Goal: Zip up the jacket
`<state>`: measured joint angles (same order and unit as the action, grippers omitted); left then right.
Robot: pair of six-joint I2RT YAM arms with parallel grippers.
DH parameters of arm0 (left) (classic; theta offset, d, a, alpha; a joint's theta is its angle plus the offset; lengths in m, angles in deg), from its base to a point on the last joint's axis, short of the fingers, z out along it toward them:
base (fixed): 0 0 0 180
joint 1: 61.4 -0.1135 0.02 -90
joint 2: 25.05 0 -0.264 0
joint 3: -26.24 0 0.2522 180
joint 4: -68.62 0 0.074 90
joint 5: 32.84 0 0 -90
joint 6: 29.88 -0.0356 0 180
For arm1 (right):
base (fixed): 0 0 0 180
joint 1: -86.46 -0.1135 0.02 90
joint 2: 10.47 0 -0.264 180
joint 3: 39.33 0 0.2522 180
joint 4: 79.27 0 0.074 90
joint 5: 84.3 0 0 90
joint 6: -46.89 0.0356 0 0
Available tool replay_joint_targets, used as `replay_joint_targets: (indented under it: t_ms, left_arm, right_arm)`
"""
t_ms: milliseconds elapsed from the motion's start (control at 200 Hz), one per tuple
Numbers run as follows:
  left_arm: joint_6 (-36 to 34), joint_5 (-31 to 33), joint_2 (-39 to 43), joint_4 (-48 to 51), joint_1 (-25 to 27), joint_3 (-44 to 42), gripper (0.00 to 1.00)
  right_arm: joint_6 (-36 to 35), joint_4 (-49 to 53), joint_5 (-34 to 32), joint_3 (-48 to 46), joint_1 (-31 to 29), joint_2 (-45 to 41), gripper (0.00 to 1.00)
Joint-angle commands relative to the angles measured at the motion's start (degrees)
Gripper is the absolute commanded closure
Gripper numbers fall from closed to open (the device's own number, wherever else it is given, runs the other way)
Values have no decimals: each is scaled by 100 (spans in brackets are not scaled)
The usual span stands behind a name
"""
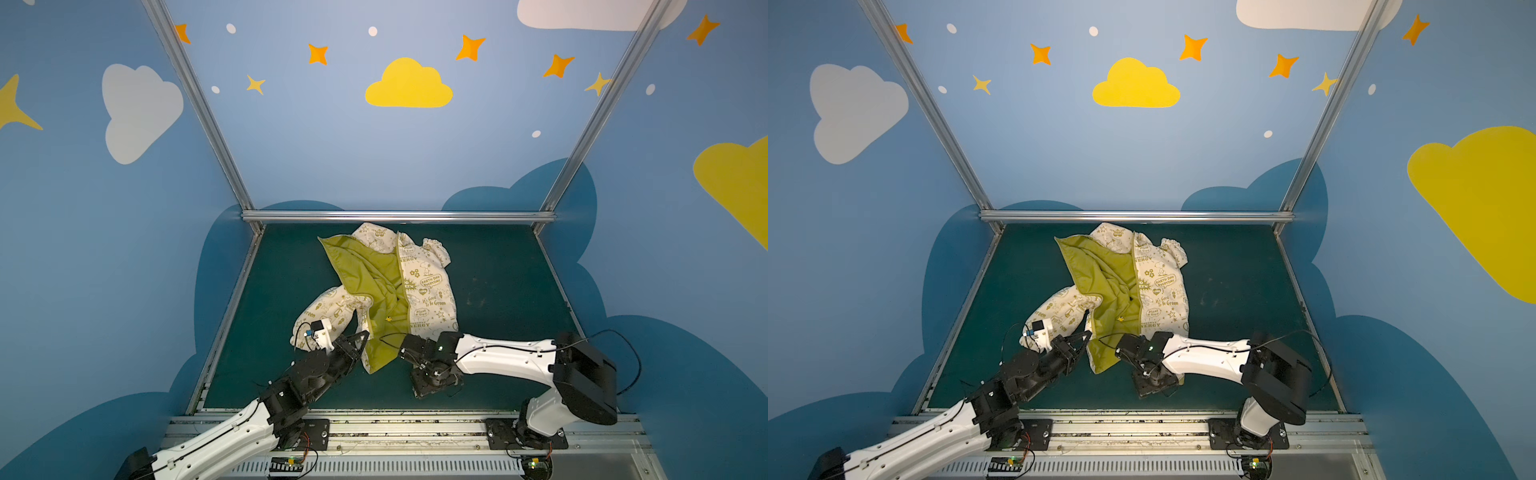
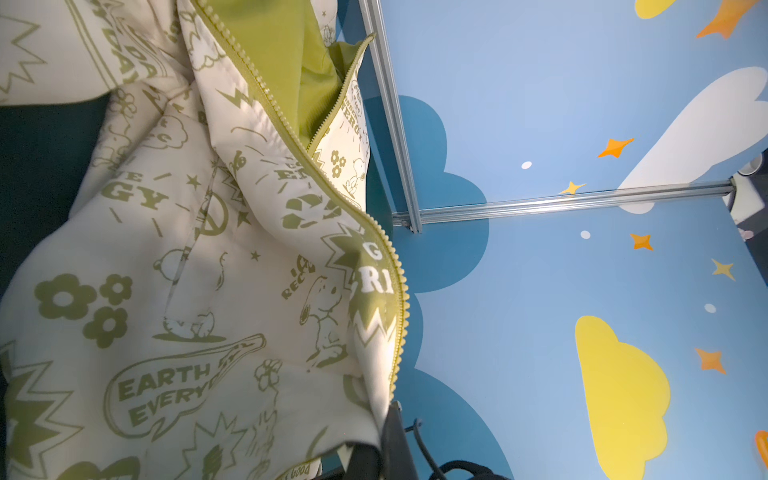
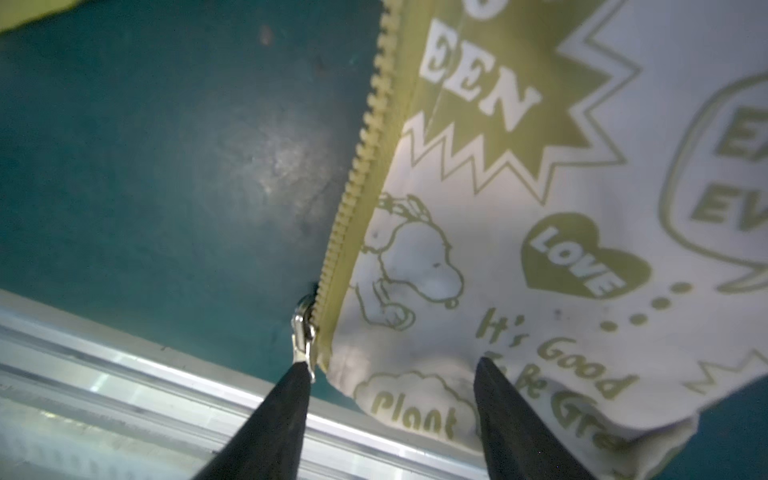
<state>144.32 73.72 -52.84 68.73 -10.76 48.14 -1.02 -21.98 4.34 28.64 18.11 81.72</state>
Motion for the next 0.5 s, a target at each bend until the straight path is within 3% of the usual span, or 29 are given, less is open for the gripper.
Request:
replay_joint_targets:
  t_ms: [0,285,496]
  left_arm:
    - [-22,153,328,380,-19,-152,97]
    - [91,279,1030,827,-20,-365,97]
    - [176,331,1236,1091,-19,-419,97]
  right_arm:
    - [-189,238,-299,118,-23,190,38]
    - [-432,-16,-361,-99,-25,340,53]
    - [-615,-589,-72,-471,-9,392,74]
